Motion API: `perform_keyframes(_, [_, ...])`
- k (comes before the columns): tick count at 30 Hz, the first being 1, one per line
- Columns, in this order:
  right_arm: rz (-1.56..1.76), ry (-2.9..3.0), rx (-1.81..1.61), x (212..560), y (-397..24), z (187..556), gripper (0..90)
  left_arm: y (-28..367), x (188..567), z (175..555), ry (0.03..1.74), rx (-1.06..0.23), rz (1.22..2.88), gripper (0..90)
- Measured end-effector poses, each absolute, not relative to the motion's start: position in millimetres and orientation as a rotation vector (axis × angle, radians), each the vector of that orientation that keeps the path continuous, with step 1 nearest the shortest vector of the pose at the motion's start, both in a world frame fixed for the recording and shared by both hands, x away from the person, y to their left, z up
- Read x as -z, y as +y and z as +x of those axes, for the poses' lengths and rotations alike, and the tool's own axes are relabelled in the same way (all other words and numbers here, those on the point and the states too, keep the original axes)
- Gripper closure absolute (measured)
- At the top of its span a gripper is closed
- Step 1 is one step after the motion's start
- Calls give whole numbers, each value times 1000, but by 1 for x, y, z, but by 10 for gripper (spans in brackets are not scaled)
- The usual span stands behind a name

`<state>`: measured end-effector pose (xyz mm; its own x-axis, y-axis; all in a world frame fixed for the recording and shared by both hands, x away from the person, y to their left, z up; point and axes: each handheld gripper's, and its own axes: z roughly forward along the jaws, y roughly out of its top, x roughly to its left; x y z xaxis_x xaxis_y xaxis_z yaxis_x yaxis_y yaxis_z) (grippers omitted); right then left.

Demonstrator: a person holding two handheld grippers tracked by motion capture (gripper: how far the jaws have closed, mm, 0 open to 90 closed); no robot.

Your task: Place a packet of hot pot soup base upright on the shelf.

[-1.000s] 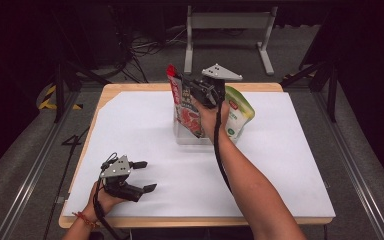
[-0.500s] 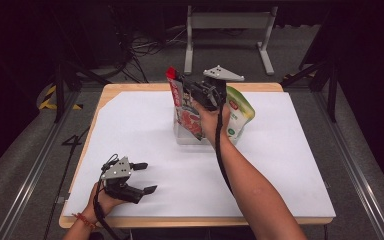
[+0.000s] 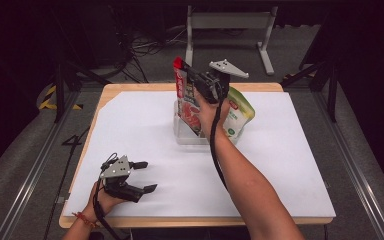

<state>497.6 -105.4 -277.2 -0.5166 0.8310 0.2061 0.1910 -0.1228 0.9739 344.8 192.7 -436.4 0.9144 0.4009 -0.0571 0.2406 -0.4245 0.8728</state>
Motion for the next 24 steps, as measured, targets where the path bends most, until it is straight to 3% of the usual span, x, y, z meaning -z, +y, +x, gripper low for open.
perform_keyframes(11, [1146,1666,-1762,297,-100,497,878,193,437,345,460,-188,2026,176])
perform_keyframes(19, [1023,1795,-1686,300,-104,489,721,189,436,346,466,-199,2042,175])
perform_keyframes(22, [986,1821,-1675,298,-109,488,556,187,436,347,470,-206,2042,175])
perform_keyframes(24, [957,1825,-1668,297,-113,486,564,186,437,348,471,-206,2053,177])
